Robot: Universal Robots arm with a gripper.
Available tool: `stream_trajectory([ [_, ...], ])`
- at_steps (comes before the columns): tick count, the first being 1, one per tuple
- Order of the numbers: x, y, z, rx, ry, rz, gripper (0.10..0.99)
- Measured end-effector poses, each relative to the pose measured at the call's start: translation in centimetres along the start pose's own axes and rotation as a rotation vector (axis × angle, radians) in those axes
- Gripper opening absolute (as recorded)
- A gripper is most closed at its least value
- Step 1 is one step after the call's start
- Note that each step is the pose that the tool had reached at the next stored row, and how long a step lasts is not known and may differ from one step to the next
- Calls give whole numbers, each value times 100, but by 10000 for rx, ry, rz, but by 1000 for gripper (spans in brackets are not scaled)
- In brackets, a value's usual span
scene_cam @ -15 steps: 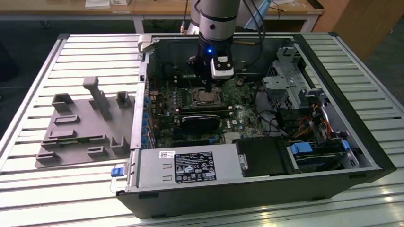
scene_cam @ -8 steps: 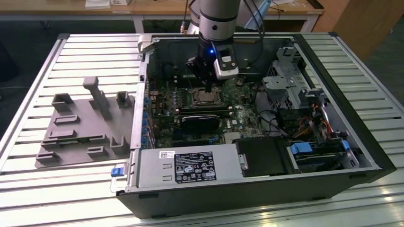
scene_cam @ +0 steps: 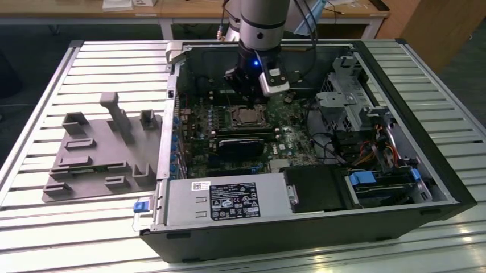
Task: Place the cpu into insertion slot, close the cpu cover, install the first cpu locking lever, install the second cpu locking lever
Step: 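Close the cpu cover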
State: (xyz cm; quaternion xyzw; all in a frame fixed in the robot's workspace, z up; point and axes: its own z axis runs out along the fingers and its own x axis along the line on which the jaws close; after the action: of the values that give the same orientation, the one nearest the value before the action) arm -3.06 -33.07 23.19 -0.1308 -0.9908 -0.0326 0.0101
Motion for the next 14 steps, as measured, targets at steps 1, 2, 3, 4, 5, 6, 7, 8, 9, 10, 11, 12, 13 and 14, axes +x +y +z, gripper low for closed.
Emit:
stream_trajectory([
  [1, 0, -3, 4, -8, -33, -49, 106],
  [2, -1, -6, 9, -17, -63, -98, 106],
  [3, -1, -8, 14, -22, -92, -163, 106],
  [4, -2, -9, 20, -26, -108, -281, 106],
  [5, -2, -10, 25, -27, -122, -400, 106],
  [6, -1, -11, 28, -30, -137, -494, 106],
  [7, -1, -11, 32, -33, -150, -575, 106],
  [8, -1, -12, 36, -37, -161, -650, 106],
  [9, 2, -13, 40, -38, -168, -705, 106],
  [10, 6, -16, 47, -39, -170, -753, 106],
  [11, 10, -20, 53, -37, -169, -787, 106],
  [12, 15, -24, 57, -36, -169, -796, 106],
  [13, 19, -27, 59, -33, -170, -798, 106],
  [14, 24, -30, 62, -31, -172, -802, 106],
])
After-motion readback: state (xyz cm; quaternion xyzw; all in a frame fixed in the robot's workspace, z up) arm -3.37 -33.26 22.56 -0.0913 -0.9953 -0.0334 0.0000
